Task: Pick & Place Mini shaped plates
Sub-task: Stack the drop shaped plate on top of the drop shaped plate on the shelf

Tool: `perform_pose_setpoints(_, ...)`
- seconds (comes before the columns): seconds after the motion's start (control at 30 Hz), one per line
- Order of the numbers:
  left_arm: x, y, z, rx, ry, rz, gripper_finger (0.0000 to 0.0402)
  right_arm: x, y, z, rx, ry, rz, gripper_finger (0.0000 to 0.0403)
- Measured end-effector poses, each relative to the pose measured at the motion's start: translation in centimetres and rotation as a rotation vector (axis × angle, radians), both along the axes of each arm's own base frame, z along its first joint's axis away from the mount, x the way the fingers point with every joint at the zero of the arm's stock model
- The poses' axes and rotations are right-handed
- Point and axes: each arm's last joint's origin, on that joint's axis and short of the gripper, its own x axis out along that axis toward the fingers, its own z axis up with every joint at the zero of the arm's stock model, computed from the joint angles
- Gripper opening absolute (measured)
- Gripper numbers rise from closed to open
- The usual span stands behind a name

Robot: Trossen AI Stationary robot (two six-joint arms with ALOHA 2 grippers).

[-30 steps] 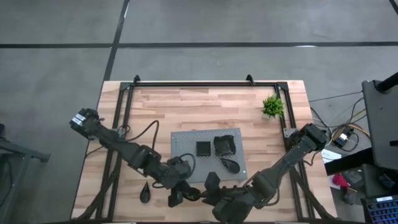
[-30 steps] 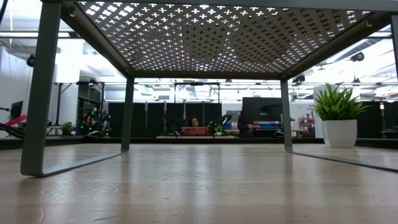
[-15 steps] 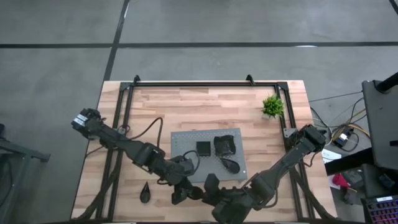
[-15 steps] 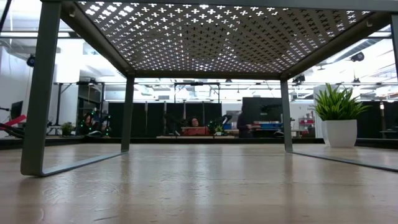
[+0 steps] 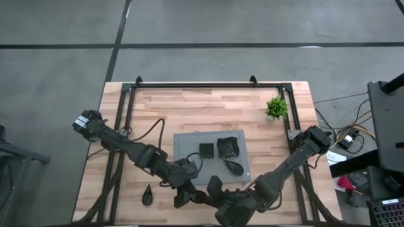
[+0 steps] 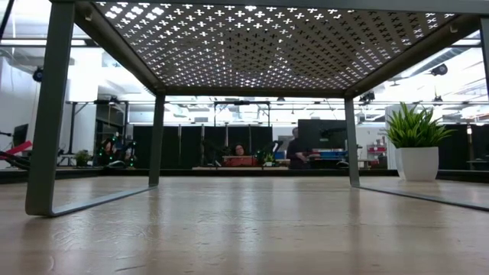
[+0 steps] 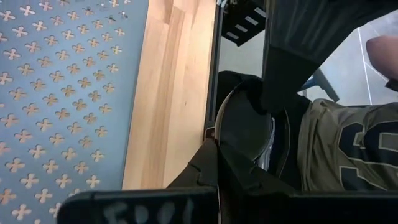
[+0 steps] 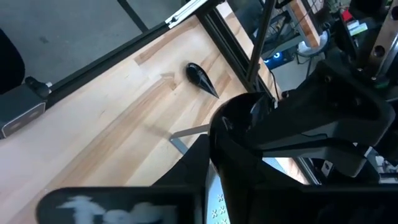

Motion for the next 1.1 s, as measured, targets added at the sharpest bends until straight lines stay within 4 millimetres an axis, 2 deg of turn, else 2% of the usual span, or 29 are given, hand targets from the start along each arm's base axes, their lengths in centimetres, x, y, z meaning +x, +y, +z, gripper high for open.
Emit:
perform_pose_setpoints(0.27,0.4,0.6,0.3,0.019,-0.042,-0.03,0.0012,-0.2,-0.2,-0.2,-0.024,0.026,-0.005,0.0009)
perform_pose_setpoints(0.6,1.2,1.4,1.0,0.046,-0.153,-0.063,0.0068,-0.5,-0.5,-0.6,-0.045,0.065,-0.038,0.0008)
perform_pose_setpoints(0.83,1.4,2.3,2.6,0.028,-0.262,-0.051,0.0098,-0.9,-0.9,-0.8,-0.026,0.107,-0.089,0.0008)
perform_pose_setpoints(1.1,0.3,2.9,4.8,0.088,-0.407,-0.083,0.0103,-1.8,-1.2,-0.7,0.019,0.157,-0.157,0.0008)
